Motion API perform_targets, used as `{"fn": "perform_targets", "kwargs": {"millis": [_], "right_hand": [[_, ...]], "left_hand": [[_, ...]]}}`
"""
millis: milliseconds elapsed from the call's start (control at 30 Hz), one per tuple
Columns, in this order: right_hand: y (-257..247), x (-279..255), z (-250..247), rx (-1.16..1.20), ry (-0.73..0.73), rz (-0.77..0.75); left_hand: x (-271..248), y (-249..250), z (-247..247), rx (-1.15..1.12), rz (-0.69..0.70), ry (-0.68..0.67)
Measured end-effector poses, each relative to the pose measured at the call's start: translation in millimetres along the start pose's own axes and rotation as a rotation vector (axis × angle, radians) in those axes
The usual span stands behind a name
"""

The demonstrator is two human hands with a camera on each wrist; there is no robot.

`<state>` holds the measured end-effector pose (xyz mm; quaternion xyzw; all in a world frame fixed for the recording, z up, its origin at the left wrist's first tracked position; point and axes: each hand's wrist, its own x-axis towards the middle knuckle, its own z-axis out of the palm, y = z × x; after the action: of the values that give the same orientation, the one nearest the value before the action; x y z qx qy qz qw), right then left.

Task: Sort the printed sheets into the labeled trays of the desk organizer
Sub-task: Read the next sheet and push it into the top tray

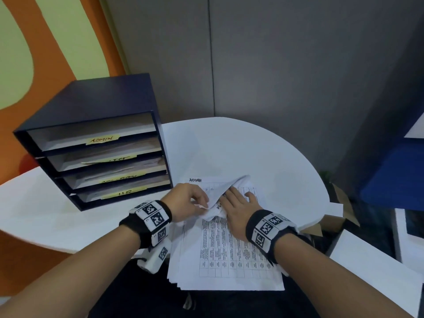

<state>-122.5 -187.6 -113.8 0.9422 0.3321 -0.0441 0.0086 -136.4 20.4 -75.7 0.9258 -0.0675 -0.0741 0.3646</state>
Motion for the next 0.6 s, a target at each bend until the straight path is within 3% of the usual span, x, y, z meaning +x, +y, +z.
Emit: {"fn": "perform_targets", "kwargs": {"millis": [333, 500, 600], "right_hand": [[-2, 0, 0, -0.011, -0.016, 0.022], [-2, 1, 0, 0.016, -0.004, 0.016], [-4, 3, -2, 0.011, 0.014, 0.007]], "left_hand": [[0, -3, -2, 0.021, 0.008, 0.045], [13, 9, -23, 0.096, -0.090, 0.364], [23, 17, -32, 0.027, -0.119, 0.462]]}}
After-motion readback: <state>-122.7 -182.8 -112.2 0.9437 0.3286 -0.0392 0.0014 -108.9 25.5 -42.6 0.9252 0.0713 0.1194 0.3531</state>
